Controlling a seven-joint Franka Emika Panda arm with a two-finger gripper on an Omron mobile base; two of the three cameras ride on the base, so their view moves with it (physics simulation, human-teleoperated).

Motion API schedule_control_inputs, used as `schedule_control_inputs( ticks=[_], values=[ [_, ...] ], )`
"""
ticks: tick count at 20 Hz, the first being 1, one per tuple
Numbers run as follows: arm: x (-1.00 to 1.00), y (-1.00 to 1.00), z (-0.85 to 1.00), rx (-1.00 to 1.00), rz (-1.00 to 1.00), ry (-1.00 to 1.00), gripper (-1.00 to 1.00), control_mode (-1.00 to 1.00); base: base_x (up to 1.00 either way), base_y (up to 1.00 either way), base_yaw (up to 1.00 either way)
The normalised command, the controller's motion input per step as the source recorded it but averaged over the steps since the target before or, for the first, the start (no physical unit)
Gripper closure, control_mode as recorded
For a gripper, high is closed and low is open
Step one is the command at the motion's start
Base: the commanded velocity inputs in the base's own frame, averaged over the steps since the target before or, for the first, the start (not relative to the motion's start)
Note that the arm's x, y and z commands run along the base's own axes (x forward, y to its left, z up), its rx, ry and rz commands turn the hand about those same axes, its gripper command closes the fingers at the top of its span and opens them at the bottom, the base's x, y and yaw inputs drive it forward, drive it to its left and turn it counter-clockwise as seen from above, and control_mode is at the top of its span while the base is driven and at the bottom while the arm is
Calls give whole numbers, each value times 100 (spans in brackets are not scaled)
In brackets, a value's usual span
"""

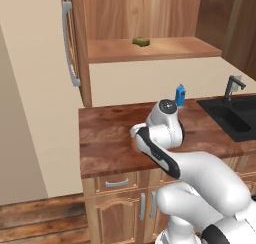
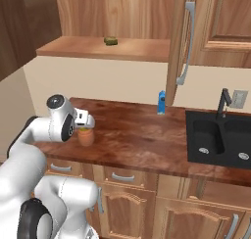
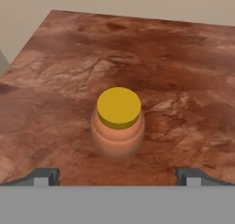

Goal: Pick the cereal and honey bottle from the counter and place them in the cabinets closest to them.

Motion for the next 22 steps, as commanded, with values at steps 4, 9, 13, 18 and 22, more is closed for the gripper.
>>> schedule_control_inputs(
  ticks=[4,9,13,18,22],
  values=[
    [9,12,-14,0,0,0,-100,-100,0,0,0],
    [12,3,-7,0,0,0,-100,-100,0,0,0],
    [22,0,-13,0,0,0,-100,-100,0,0,0],
    [28,0,-18,-1,0,0,-100,-100,0,0,0],
    [26,0,-18,0,0,0,-100,-100,0,0,0]
  ],
)
